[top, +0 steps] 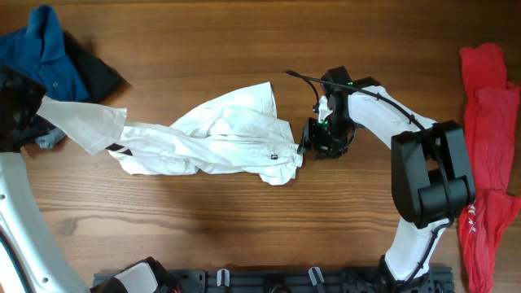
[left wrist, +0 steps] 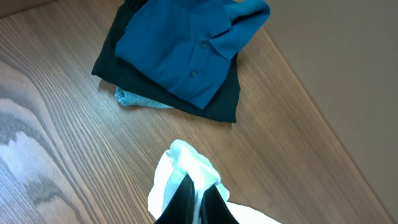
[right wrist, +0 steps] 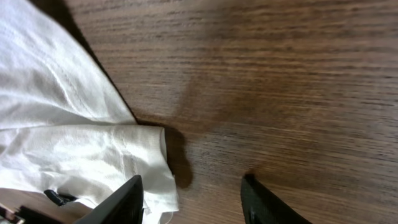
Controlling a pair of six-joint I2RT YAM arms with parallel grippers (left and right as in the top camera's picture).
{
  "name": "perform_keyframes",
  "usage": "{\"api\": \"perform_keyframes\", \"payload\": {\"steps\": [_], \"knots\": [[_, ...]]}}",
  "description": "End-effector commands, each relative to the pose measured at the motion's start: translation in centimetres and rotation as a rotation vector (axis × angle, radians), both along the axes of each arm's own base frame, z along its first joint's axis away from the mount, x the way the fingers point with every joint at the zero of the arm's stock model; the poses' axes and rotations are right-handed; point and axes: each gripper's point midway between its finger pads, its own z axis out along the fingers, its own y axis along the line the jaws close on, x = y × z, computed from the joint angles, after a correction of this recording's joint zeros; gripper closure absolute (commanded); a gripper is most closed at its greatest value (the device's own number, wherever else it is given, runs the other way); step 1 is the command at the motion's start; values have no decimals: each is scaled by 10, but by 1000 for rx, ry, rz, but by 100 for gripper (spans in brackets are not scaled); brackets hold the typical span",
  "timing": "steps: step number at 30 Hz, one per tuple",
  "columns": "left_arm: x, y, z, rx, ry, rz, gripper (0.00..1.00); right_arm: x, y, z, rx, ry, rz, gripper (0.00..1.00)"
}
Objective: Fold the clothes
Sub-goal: 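Pull the grasped hem rightward with the right gripper, stretching the shirt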
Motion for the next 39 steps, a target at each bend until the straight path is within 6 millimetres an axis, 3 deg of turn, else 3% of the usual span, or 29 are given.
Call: {"api": "perform_keyframes", "payload": {"steps": [1,7,14,18,25,34,39], "knots": [[0,2,4,13,-8,-9,96,-16,6,-11,-12,28,67,48],[0,2,4,13,-8,-9,96,-27,25,-10,4,32,119,48],[0,2,4,13,-8,-9,96,-25,30,-10,11,29,106,50],[0,2,4,13,-8,-9,96,-25,31,-9,18,26,105,55],[0,2,4,13,-8,-9,96,-21,32,-10,23,12,105,84],[0,2,4,13,-8,-9,96,-24,18,-10,-57,25,83,91],[0,2,4,13,-8,-9,96,-19,10,10,-84,-29,80,91]]}}
